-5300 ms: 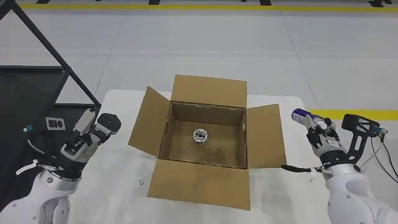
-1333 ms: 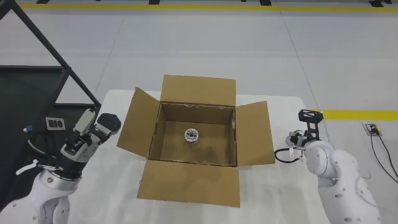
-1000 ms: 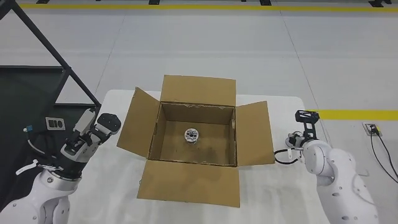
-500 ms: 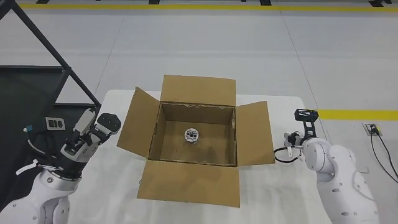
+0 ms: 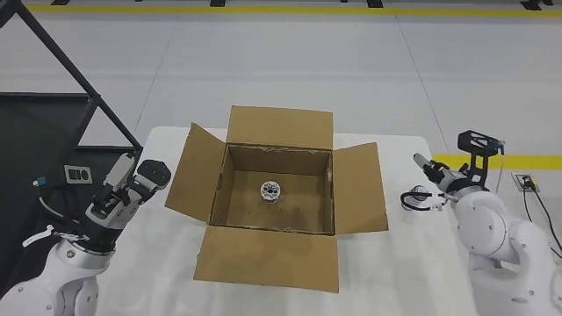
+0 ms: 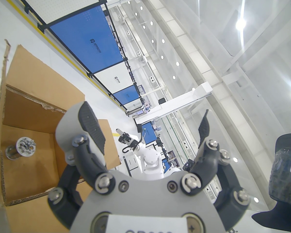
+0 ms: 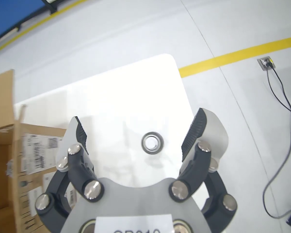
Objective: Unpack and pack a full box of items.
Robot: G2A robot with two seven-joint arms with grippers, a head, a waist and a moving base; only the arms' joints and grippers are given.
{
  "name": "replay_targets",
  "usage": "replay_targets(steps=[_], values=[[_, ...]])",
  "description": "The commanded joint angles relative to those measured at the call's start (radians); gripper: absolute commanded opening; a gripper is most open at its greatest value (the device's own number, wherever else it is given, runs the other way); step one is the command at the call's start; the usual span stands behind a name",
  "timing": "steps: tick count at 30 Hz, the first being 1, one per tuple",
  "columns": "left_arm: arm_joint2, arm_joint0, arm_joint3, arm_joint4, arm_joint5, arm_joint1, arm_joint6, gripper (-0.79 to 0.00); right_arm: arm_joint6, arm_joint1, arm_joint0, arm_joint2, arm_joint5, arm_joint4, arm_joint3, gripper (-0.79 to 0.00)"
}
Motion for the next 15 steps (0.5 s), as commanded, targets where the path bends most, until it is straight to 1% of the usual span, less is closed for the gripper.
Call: replay_targets(steps=[1,4,8,11,15], values=[[0.0,0.006,-0.007,-0.002,-0.004,0.0,0.007,0.0,-0.019,-0.002,-0.031,-0.005,-0.031,0.044,-0.101,0.0],[-0.011,0.013,-0.012,-0.004,-0.015,0.0,0.027,0.0,-0.032,-0.003,-0.073,-0.035,-0.105,0.095,-0.221,0.0],[-0.04,0.024,-0.015,-0.016,-0.027,0.0,0.053,0.0,-0.024,-0.003,-0.098,-0.132,-0.184,0.061,-0.327,0.0],[-0.067,0.035,-0.012,-0.031,-0.033,0.0,0.071,0.0,0.01,-0.004,-0.079,-0.226,-0.241,0.032,-0.347,0.0],[-0.104,0.056,-0.003,-0.054,-0.042,0.0,0.087,0.0,0.066,-0.013,-0.007,-0.377,-0.267,-0.053,-0.3,0.0]])
